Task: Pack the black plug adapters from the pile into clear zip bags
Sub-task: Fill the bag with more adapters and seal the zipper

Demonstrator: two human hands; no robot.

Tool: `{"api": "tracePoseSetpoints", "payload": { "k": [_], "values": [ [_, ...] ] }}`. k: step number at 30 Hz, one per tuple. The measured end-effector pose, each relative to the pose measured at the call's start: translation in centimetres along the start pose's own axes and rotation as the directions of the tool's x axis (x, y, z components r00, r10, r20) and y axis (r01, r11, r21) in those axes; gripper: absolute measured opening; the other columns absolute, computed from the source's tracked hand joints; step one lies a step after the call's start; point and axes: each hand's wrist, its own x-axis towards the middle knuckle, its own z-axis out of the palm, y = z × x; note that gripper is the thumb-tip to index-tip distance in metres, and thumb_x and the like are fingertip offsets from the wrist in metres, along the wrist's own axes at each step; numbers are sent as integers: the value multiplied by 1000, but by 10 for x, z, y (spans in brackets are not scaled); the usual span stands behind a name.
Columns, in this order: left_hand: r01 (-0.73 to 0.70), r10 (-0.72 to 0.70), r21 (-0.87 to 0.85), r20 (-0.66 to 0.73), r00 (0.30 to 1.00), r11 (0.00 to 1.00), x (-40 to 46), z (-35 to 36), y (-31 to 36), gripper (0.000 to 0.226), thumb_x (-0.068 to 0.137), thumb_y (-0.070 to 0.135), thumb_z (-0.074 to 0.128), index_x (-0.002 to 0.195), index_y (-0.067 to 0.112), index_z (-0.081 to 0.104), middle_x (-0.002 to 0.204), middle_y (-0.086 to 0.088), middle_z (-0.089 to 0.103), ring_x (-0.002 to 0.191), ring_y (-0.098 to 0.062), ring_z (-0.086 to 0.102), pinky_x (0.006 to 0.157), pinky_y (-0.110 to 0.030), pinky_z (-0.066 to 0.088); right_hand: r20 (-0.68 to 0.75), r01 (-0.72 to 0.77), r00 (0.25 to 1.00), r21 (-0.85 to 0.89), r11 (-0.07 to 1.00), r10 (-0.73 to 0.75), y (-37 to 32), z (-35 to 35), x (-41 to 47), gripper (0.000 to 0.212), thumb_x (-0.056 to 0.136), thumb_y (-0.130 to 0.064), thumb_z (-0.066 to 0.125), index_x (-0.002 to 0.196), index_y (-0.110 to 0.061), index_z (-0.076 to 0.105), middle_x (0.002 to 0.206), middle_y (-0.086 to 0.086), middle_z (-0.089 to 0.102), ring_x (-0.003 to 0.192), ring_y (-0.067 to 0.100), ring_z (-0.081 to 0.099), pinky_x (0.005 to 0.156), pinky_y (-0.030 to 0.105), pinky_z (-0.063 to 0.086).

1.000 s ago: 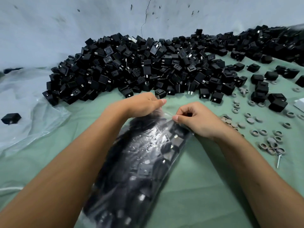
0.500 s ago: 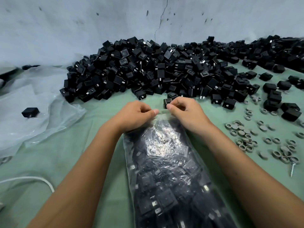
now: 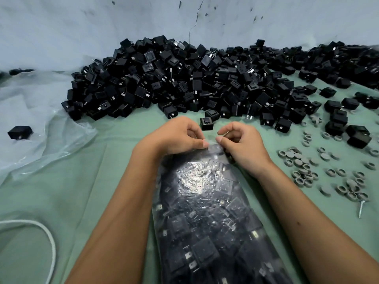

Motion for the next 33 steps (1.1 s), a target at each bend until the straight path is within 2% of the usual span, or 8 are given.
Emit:
{"api": "tracePoseSetpoints", "payload": {
  "k": [2, 5, 8, 14, 21, 25, 29, 33],
  "values": [
    [-4, 5, 59, -10, 1000, 998, 2, 2, 3, 22, 86, 48, 78, 85, 26, 80, 80, 7, 77, 77, -8, 71, 76, -27, 56, -7, -5, 1000, 6, 1000, 5, 1, 0, 1, 11, 87, -18, 82, 92, -21, 72, 79, 5, 75, 74, 24, 72, 79, 50, 61],
    [-9, 12, 86, -44, 999, 996, 6, 9, 6, 32, 89, 54, 72, 82, 24, 80, 73, 1, 73, 65, -9, 61, 67, -29, 50, -32, 8, 999, -6, 1000, -8, 2, 2, 1, 12, 85, -18, 84, 87, -20, 72, 78, 4, 75, 76, 26, 73, 77, 47, 62],
    [10, -8, 68, -25, 1000, 998, 10, 13, 7, 26, 90, 48, 74, 78, 25, 77, 54, 15, 59, 50, 1, 49, 58, -24, 40, -68, 22, 997, 2, 1000, -22, 3, 2, 1, 13, 84, -18, 84, 85, -21, 72, 75, 2, 75, 70, 20, 72, 71, 39, 61],
    [24, -24, 5, -12, 1000, 1000, 13, 16, 9, 18, 87, 36, 81, 75, 23, 78, 75, -2, 75, 67, -10, 64, 74, -37, 58, -69, -4, 998, 92, 996, 10, 5, 2, 0, 18, 85, -14, 83, 84, -21, 67, 67, 3, 73, 51, 14, 65, 55, 27, 47],
    [105, -105, -15, -34, 994, 994, 18, 18, 9, 29, 85, 35, 83, 62, 19, 73, 54, 6, 62, 51, -7, 54, 57, -21, 44, -79, 3, 997, 99, 995, 4, 5, 3, 1, 19, 84, -14, 84, 81, -21, 67, 69, 4, 73, 53, 15, 65, 56, 30, 50],
    [129, -129, -19, -15, 992, 991, 19, 16, 10, 31, 86, 34, 82, 61, 20, 72, 49, 11, 59, 43, -1, 50, 54, -20, 40, -76, 22, 997, 123, 992, -13, 5, 2, 0, 20, 85, -12, 83, 83, -20, 65, 66, 4, 72, 52, 15, 65, 55, 29, 48],
    [145, -146, -63, -14, 989, 988, 19, 16, 10, 30, 85, 29, 83, 58, 20, 73, 49, 9, 62, 43, -2, 53, 46, -13, 40, -24, -32, 999, 146, 989, 36, 3, 0, -1, 15, 89, -13, 79, 90, -15, 64, 65, 7, 73, 49, 15, 63, 43, 25, 45],
    [169, -174, -85, -48, 984, 982, 20, 18, 11, 27, 81, 28, 87, 58, 21, 75, 50, 10, 64, 59, -11, 59, 60, -21, 44, 129, -112, 987, 134, 985, 94, 0, -10, 1, 9, 94, -19, 74, 96, -13, 68, 64, 8, 73, 44, 13, 58, 38, 21, 40]
  ]
}}
